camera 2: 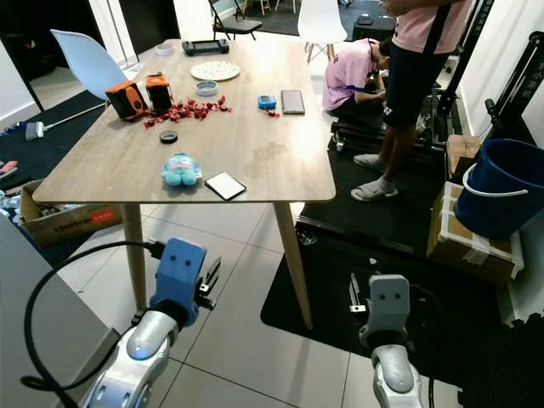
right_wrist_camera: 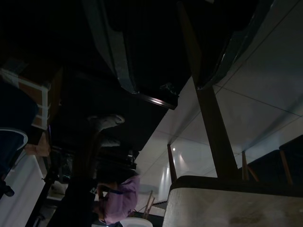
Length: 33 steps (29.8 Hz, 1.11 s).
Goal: Hang keys on a hook
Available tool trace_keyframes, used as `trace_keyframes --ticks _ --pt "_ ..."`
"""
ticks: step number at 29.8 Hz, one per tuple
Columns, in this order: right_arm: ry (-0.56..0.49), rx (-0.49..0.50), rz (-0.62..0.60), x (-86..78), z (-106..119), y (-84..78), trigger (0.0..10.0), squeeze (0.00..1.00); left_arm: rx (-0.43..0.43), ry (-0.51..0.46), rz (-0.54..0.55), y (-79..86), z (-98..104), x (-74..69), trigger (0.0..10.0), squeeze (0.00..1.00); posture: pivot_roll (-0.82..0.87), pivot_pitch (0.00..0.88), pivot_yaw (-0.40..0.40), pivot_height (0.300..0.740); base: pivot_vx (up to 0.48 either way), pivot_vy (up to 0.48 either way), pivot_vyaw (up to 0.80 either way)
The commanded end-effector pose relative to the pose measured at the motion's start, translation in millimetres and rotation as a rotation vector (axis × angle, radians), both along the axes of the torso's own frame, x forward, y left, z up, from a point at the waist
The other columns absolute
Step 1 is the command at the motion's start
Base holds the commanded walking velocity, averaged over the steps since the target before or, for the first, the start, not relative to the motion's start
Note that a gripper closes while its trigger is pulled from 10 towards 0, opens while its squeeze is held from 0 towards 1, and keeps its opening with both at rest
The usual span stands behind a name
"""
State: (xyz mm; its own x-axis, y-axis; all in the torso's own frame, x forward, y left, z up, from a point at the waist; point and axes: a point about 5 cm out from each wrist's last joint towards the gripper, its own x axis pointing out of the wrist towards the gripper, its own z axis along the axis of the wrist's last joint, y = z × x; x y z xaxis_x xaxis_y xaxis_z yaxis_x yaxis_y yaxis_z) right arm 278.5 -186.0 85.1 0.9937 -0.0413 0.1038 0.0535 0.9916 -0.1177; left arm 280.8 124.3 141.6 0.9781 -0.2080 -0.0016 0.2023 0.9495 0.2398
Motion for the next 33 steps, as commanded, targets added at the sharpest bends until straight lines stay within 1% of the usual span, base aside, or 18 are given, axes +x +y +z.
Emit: trace_keyframes --ticks 1,5,23,33 --pt "-0.011 0.005 0.01 -0.3 1.7 2.9 10.0 0.0 0.0 -0.008 -0.005 -0.9 -0.2 -0.6 10.0 0.0 0.08 0.149 0.013 0.74 0.0 0.0 0.0" --pt "-0.011 0.002 0.012 0.0 1.7 2.8 10.0 0.0 0.006 -0.019 -0.009 -0.9 0.7 -0.4 10.0 0.0 0.08 0.142 0.013 0.74 0.375 0.0 0.0" --pt "-0.018 -0.01 0.027 0.8 2.5 5.1 10.0 0.0 0.013 -0.015 0.005 1.5 -0.9 1.8 10.0 0.0 0.09 0.137 0.012 0.74 0.48 0.0 0.0" --pt "-0.02 -0.015 0.03 0.9 2.7 5.8 10.0 0.0 0.012 -0.015 0.01 1.8 -0.6 2.1 10.0 0.0 0.09 0.139 0.013 0.74 0.427 0.0 0.0"
